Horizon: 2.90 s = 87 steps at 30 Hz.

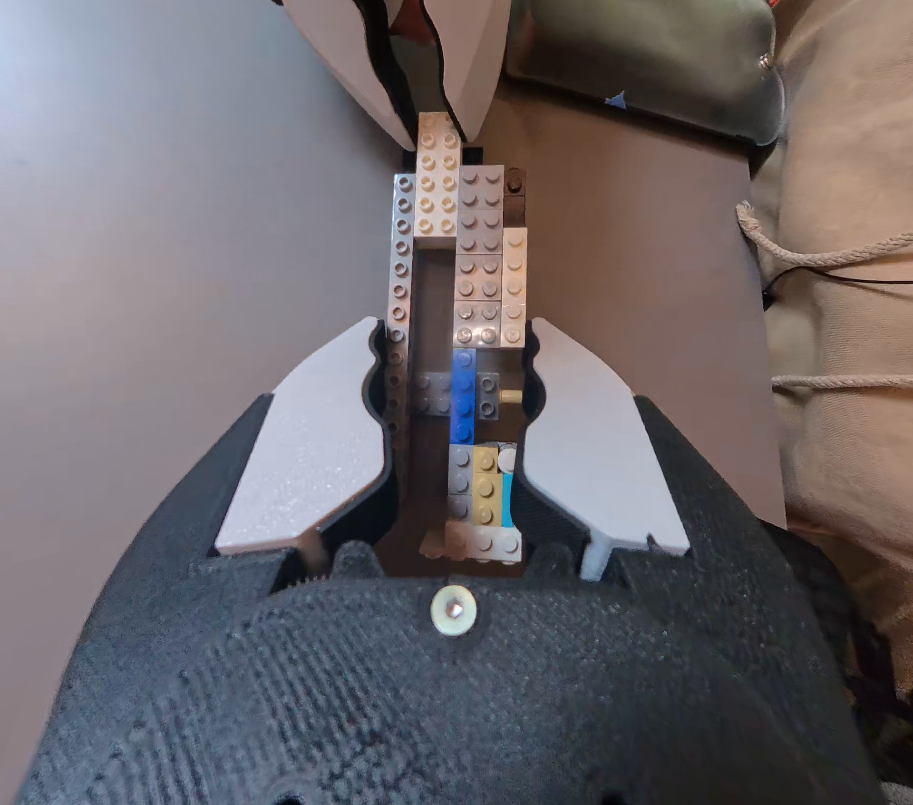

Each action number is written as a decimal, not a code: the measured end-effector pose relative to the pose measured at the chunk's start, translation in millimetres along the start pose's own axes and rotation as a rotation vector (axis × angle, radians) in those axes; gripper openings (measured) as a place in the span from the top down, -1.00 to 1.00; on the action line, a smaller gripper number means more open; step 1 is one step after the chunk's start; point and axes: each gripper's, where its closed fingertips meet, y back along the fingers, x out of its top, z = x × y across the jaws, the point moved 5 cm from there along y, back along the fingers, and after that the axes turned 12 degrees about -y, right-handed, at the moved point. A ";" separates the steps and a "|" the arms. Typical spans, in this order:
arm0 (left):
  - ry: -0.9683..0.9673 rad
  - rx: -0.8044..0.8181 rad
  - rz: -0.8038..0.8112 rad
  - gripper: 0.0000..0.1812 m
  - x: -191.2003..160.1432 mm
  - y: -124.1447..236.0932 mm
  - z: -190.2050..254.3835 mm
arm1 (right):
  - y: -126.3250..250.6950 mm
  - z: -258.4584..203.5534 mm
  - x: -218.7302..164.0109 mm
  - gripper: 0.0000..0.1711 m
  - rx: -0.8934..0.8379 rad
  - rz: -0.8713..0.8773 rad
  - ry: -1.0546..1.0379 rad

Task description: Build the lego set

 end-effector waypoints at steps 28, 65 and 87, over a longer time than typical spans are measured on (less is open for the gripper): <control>0.151 -0.251 0.047 0.42 1.7 2.5 -3.0 | -0.3 -30.6 -13.4 0.58 -0.225 0.243 0.319; -0.319 0.519 -0.173 0.53 16.0 7.1 6.5 | -17.4 -29.4 22.2 0.77 -0.476 0.247 0.450; -0.413 0.562 -0.065 0.72 18.1 9.4 9.6 | -12.6 -46.1 12.4 0.72 -0.623 0.521 0.800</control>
